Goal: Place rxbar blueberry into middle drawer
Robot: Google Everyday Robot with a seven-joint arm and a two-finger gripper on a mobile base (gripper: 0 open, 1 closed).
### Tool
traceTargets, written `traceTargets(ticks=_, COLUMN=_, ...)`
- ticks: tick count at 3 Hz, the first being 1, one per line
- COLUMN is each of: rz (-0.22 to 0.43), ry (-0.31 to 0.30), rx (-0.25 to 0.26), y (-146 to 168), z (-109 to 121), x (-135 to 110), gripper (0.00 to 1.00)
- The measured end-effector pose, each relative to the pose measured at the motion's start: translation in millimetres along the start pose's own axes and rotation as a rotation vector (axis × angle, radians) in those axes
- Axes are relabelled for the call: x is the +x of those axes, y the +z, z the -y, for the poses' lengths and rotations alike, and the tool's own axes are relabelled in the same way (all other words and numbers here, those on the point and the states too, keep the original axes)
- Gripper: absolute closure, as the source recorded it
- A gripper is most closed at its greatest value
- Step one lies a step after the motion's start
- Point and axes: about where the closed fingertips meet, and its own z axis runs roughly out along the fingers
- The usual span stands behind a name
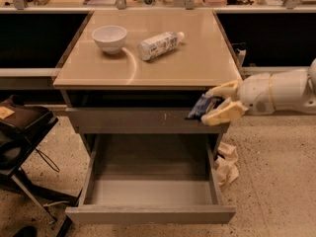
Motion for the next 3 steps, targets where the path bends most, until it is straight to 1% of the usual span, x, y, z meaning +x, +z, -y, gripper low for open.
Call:
traceTargets(ticks=1, rz=-0.059, ry=0.036, rx=-0.040, y=37, z=-21, x=82, gripper=1.00)
traceTargets(ticks=2, rz=-0.112, ry=0.043, rx=-0.002, y=60, z=-23, x=147, gripper=1.00)
traceTargets(ticks=3, rz=-0.108, ry=0.040, rx=0.103, y=83, z=0, x=191, gripper=1.00)
